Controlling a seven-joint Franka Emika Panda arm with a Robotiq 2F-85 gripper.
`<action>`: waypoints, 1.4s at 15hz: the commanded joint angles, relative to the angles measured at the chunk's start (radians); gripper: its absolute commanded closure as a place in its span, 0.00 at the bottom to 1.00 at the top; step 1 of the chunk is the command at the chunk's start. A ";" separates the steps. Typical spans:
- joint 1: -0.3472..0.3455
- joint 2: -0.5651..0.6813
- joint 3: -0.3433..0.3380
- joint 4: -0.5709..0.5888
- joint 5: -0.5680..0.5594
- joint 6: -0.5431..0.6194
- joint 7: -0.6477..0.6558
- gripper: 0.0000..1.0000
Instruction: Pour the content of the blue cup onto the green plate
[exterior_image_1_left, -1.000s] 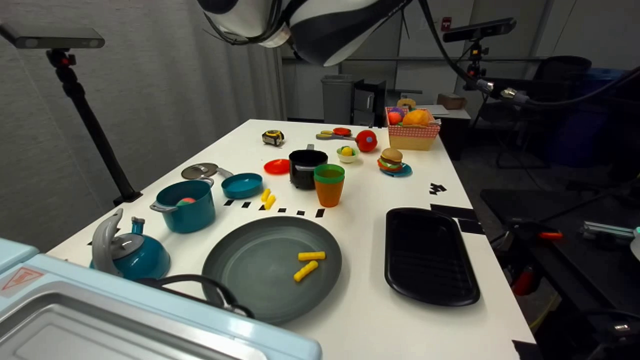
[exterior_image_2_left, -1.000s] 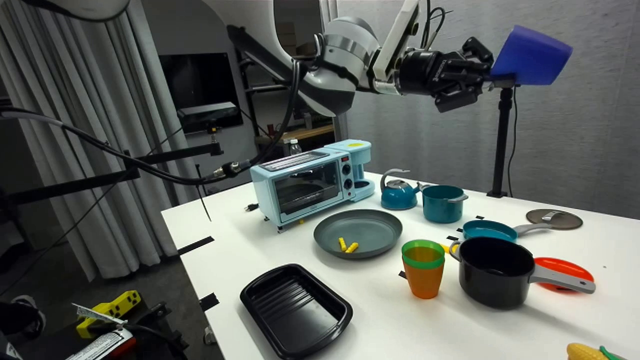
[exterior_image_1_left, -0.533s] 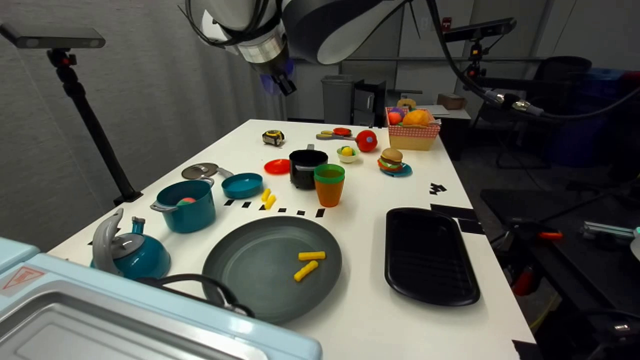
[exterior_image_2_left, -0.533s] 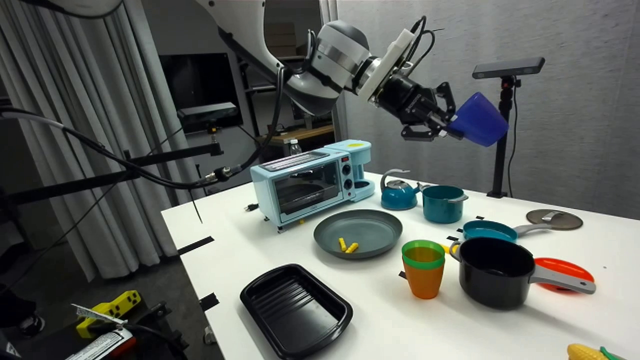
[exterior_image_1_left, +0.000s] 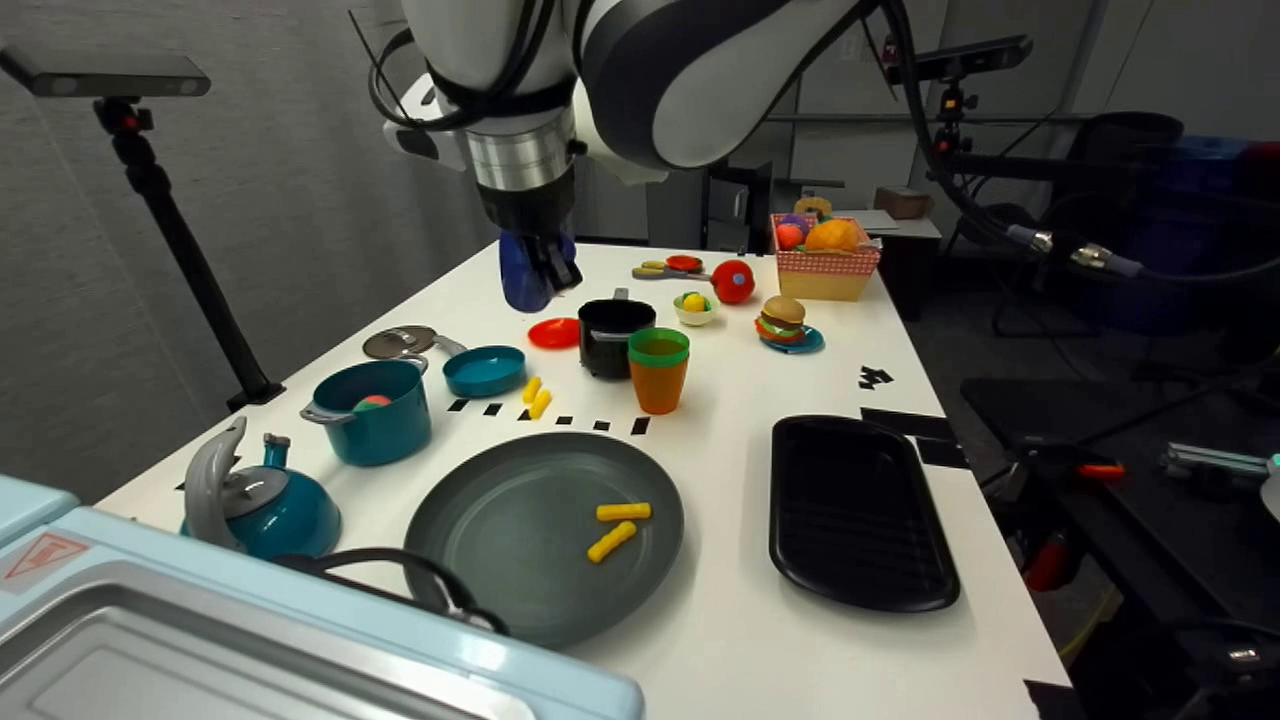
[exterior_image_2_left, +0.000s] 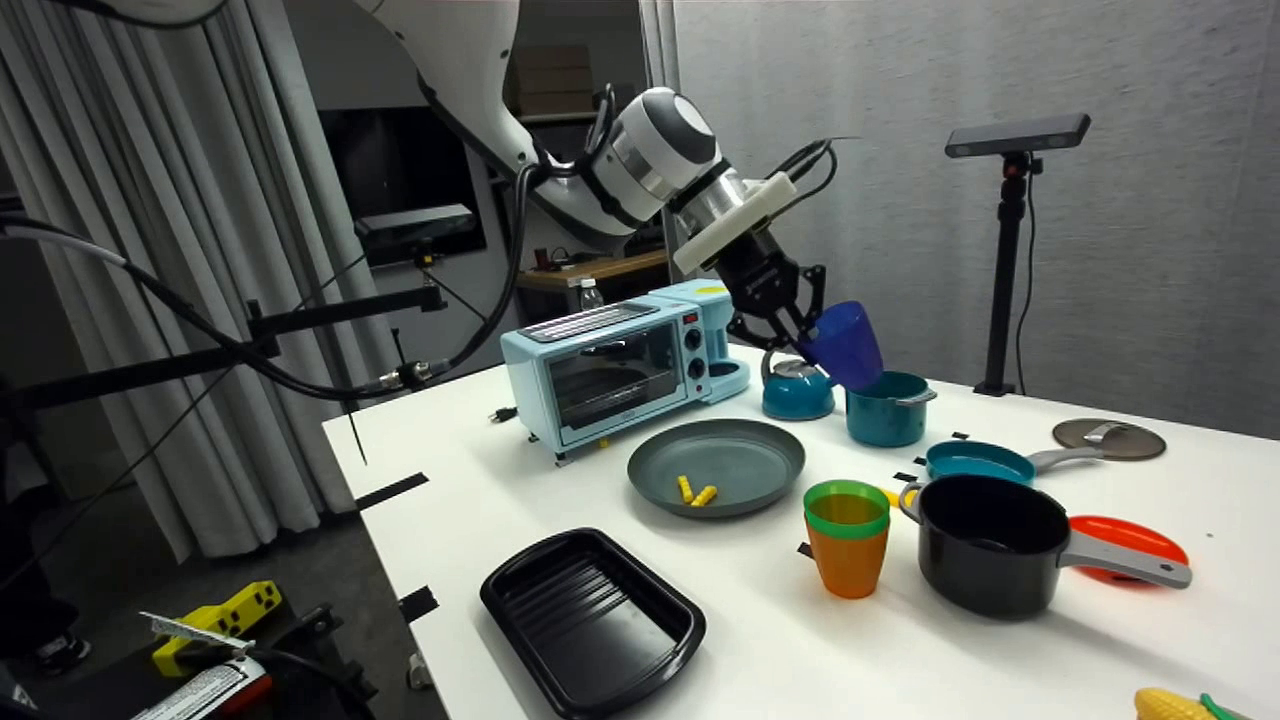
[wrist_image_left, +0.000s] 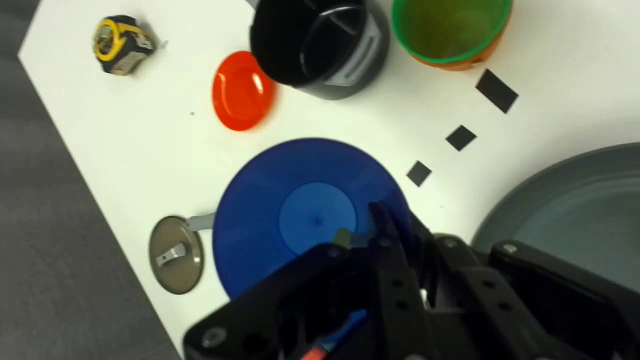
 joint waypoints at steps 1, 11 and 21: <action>-0.008 -0.040 -0.012 -0.101 0.147 0.070 -0.083 0.98; 0.020 -0.039 -0.061 -0.155 0.340 0.031 -0.161 0.98; 0.003 -0.010 -0.092 -0.276 0.321 0.135 -0.173 0.98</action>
